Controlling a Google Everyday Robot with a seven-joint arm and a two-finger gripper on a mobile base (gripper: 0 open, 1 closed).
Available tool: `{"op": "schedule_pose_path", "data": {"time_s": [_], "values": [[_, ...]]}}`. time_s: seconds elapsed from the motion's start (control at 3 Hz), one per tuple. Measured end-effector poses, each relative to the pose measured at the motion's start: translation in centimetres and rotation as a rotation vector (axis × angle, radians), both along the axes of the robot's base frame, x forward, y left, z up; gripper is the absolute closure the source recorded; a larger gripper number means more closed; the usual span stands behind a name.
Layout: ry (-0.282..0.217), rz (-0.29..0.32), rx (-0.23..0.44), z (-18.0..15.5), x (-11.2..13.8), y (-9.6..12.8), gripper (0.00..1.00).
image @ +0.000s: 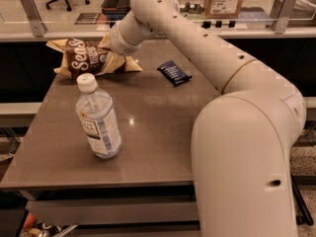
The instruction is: Pick brown chip bag
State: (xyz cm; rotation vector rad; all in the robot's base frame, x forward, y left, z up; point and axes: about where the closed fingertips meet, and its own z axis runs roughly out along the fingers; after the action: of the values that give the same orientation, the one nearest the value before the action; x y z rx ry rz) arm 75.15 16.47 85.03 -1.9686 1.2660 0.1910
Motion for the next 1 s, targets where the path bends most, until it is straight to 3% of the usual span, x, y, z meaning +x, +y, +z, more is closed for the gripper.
{"op": "schedule_pose_path", "data": {"time_s": [0.33,0.67,1.0], "values": [[0.004,0.004,-0.001,-0.27,-0.06,0.24,0.87],[0.007,0.007,-0.002,-0.52,-0.11,0.45,1.0],[0.007,0.007,-0.002,-0.53,-0.12,0.46,1.0]]}}
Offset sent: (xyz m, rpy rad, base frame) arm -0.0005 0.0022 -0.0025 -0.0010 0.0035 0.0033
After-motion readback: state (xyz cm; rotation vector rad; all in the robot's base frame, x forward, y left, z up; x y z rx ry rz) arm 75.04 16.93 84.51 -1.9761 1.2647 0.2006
